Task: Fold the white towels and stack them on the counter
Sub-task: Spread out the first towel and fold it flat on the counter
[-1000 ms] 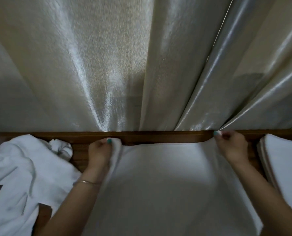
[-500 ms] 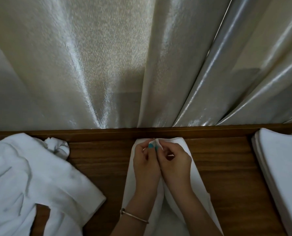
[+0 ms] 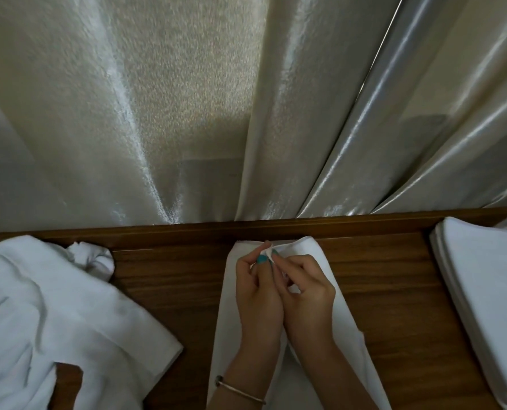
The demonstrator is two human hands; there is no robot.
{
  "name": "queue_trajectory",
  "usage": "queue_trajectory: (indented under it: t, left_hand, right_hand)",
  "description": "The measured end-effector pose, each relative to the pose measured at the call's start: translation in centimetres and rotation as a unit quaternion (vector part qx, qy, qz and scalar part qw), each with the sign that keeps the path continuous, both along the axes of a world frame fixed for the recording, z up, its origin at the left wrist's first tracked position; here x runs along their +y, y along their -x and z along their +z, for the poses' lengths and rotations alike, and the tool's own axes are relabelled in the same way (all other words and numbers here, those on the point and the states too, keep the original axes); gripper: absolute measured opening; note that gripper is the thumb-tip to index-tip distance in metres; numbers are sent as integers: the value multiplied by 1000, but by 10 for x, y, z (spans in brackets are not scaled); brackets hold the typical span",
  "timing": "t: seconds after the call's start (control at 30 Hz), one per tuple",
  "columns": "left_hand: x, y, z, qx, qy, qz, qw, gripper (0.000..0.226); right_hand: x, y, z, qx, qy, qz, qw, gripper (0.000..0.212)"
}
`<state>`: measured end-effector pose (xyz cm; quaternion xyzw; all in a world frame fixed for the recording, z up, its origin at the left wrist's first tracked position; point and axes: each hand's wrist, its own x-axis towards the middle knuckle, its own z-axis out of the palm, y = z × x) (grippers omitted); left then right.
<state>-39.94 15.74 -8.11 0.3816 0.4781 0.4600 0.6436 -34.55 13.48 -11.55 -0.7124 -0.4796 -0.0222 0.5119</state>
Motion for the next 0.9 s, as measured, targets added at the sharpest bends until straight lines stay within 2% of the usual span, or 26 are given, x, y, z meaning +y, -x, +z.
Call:
queue_trajectory:
  t: [0.23,0.47,0.53,0.6,0.67,0.77,0.83,0.9]
  left_hand:
    - [2,6,-8,-23,42,-9,999,21]
    - [1,16,-8,5,43,-43,998,22]
    - [3,21,-7,28,45,-38,998,20]
    - [5,24,-5,48,28,-26,998,18]
    - [4,24,1,63,23,-19,998,22]
    - [0,18,13,83,4,-15,996,26]
    - [-2,15,25,93,-6,-15,996,24]
    - [-6,14,38,101,-13,-16,995,24]
  right_hand:
    - [-6,0,-1,-64,29,47,996,28]
    - [-20,3,-9,-45,44,105,992,28]
    - [-27,1,-5,4,58,139,989,33]
    - [-32,-5,3,99,45,162,981,30]
    - [-30,-17,15,183,17,143,973,24]
    - [-7,-45,30,234,15,102,967,17]
    - [13,-67,37,266,52,98,958,19]
    - [30,-83,45,281,129,134,941,23]
